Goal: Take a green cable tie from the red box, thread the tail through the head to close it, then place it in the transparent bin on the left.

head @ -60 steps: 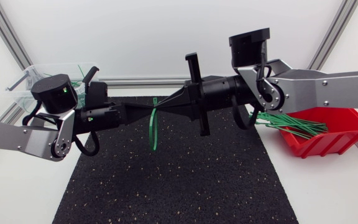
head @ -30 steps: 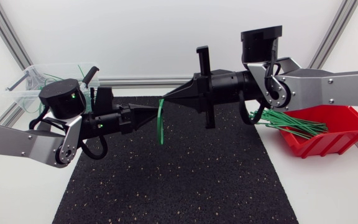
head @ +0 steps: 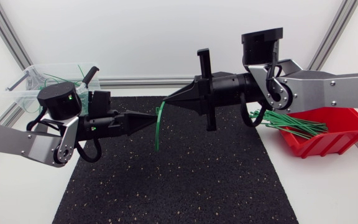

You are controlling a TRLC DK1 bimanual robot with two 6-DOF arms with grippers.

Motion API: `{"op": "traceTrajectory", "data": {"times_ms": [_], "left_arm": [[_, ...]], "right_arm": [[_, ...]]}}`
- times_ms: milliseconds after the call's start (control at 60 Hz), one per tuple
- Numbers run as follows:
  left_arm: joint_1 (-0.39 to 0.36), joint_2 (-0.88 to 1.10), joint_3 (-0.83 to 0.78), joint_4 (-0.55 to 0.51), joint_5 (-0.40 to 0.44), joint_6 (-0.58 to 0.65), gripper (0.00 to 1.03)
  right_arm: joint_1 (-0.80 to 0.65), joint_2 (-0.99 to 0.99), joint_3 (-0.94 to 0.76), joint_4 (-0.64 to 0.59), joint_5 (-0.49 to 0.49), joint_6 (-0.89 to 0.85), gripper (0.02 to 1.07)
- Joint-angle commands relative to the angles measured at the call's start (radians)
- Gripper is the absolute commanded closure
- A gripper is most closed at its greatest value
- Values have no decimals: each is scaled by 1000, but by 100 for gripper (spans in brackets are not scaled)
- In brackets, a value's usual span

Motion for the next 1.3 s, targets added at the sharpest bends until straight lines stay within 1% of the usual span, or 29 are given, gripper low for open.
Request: {"op": "traceTrajectory", "data": {"times_ms": [0, 133, 150, 233, 333, 383, 567, 767, 983, 1100, 1117, 1133, 1283], "left_arm": [[10, 43, 16, 13, 18, -41, 100], [13, 91, 73, 13, 52, -132, 100], [13, 121, 105, 13, 66, -176, 100], [23, 175, 157, 13, 121, -245, 100], [39, 181, 173, 12, 181, -282, 100], [41, 180, 168, 12, 196, -279, 100], [41, 175, 164, 13, 196, -245, 100], [32, 154, 154, 12, 147, -207, 100], [13, 170, 157, 8, 144, -286, 100], [-8, 164, 157, 7, 144, -297, 100], [-28, 163, 160, 7, 144, -303, 100], [-31, 161, 159, 7, 144, -306, 100], [-37, 154, 164, 5, 132, -322, 100]], "right_arm": [[2, 30, -13, -11, -1, 31, 101], [13, 35, -4, -11, -1, 31, 101], [13, 35, -4, -11, -1, 29, 101], [13, 33, -4, -11, -1, 29, 101], [13, 27, -4, -11, -1, 29, 101], [13, 25, -6, -11, -1, 29, 101], [35, 28, -9, -11, -1, 31, 101], [55, 44, -3, -25, -1, 31, 101], [48, 24, -7, -26, -3, 31, 101], [47, 10, -10, -26, -3, 31, 101], [47, 8, -10, -26, -1, 31, 101], [47, 5, -12, -26, -3, 31, 101], [47, -8, -13, -26, -1, 31, 101]]}}
